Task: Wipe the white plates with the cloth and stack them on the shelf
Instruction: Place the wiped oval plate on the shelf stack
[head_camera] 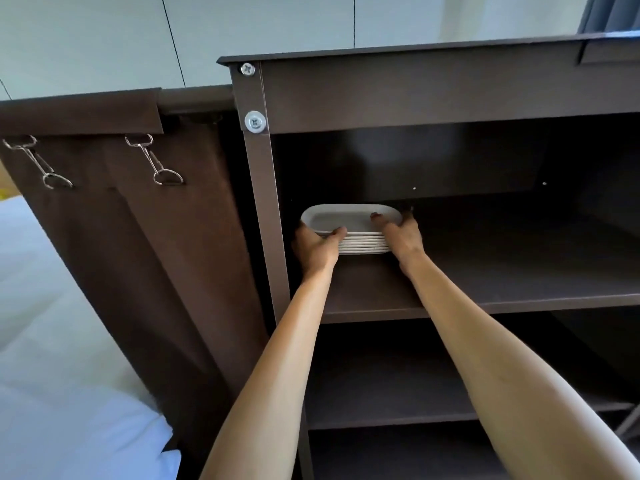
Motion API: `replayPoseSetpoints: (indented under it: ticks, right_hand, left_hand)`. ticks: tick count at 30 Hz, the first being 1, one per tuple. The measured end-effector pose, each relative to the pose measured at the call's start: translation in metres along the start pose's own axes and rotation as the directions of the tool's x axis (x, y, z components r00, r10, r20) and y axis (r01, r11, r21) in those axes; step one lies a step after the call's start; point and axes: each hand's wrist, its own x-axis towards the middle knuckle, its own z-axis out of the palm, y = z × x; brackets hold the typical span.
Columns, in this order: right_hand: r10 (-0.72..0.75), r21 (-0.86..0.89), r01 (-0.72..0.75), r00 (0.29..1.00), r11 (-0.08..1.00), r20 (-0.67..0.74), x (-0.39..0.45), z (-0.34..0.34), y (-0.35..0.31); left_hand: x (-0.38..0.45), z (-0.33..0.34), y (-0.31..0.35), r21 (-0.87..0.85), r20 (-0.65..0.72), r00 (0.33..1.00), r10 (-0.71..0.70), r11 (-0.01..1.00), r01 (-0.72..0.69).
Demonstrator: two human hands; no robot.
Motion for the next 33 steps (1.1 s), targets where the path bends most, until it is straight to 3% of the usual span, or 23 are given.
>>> replayPoseSetpoints:
  ticks: [4,11,15,17,20,22,25,28,31,33]
  right_hand:
    - [-0.002,-0.082,0.001,1.0,0.997,-0.018,-0.001,-0.003,0.0]
    - [-0.086,-0.01,0.086,0.987,0.996,-0.133,-0.04,-0.031,-0.009]
    - [-0.262,-0.133,0.235,0.932,0.963,-0.249,-0.078,-0.093,-0.001]
    - [-0.325,-0.19,0.275,0.889,0.942,-0.324,-0.094,-0.133,0.005]
    - [-0.325,-0.228,0.243,0.822,0.943,-0.468,-0.119,-0.192,0.021]
    - [-0.308,-0.258,0.194,0.781,0.947,-0.543,-0.137,-0.226,0.033]
    - [-0.244,-0.296,0.059,0.725,0.954,-0.644,-0.176,-0.284,0.057]
    - [-0.178,-0.362,-0.179,0.627,0.915,-0.759,-0.227,-0.349,0.078]
    - [-0.053,-0.326,-0.436,0.53,0.839,-0.846,-0.286,-0.412,0.103]
    - [0.02,-0.318,-0.627,0.471,0.711,-0.882,-0.332,-0.447,0.131]
  left_hand:
    - [-0.003,0.0,0.0,0.015,0.02,1.0,0.004,1.0,-0.005]
    - [-0.011,-0.006,0.011,0.024,-0.004,0.999,-0.034,0.999,0.034]
    - [-0.028,-0.012,0.012,0.118,-0.039,0.985,0.169,0.979,-0.164]
    - [-0.055,-0.008,0.015,-0.013,-0.126,0.931,0.342,0.938,-0.346]
    - [-0.126,0.014,0.031,-0.274,-0.207,0.827,0.523,0.78,-0.562]
    - [-0.179,0.036,0.043,-0.438,-0.086,0.82,0.566,0.718,-0.541]
    - [-0.261,0.074,0.05,-0.584,0.278,0.79,0.546,0.749,-0.313]
    - [-0.33,0.112,0.045,-0.538,0.564,0.66,0.497,0.827,-0.163]
    - [-0.391,0.143,0.042,-0.461,0.719,0.528,0.451,0.879,-0.123]
    - [-0.426,0.161,0.039,-0.408,0.793,0.45,0.411,0.906,-0.11]
